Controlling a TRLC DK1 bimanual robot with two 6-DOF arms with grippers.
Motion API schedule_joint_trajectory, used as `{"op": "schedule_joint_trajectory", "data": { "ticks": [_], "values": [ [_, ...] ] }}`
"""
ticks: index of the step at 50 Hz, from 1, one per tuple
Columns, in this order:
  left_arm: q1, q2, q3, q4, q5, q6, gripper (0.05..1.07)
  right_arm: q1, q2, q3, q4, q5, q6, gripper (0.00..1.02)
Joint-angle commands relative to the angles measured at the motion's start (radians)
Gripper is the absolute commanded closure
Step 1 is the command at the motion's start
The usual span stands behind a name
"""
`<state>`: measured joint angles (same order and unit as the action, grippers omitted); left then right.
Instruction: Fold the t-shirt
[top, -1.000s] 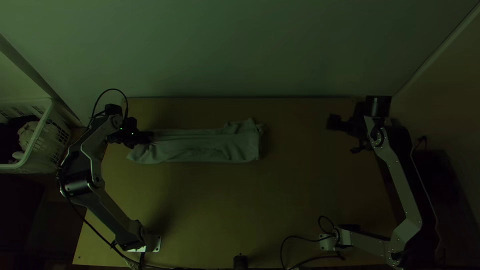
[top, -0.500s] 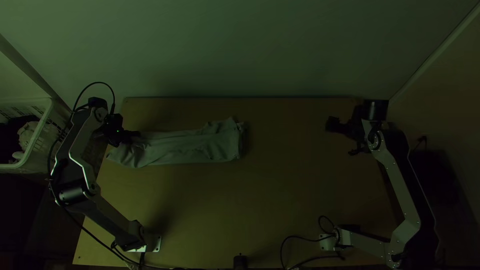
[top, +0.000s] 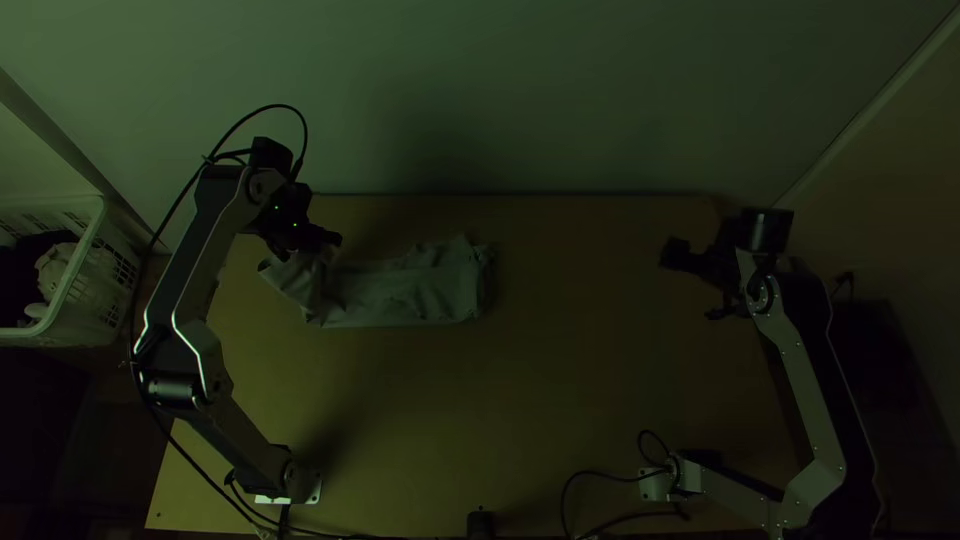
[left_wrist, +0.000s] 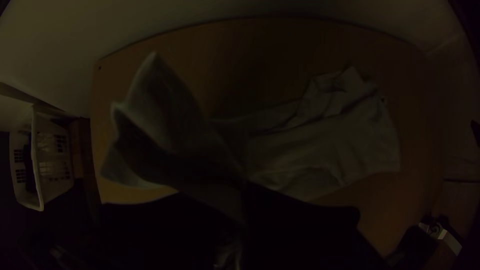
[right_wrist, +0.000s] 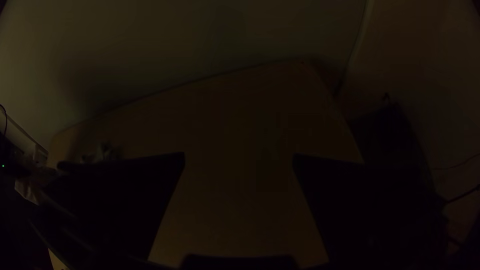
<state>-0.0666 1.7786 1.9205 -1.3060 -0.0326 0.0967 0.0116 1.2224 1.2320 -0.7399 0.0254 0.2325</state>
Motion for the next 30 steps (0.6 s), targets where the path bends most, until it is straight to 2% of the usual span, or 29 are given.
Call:
{"op": "schedule_joint_trajectory", "data": {
  "ticks": [1, 30],
  "values": [
    [-0.067, 0.071, 0.086, -0.050, -0.016, -0.066, 1.05, -0.005, -0.031, -0.042, 0.008, -0.005, 0.019, 0.04],
    [-0.351, 0.308, 0.337, -0.053, -0.029, -0.239, 1.05, -0.033, -0.101, -0.138, 0.034, -0.005, 0.027, 0.04]
  ]
}}
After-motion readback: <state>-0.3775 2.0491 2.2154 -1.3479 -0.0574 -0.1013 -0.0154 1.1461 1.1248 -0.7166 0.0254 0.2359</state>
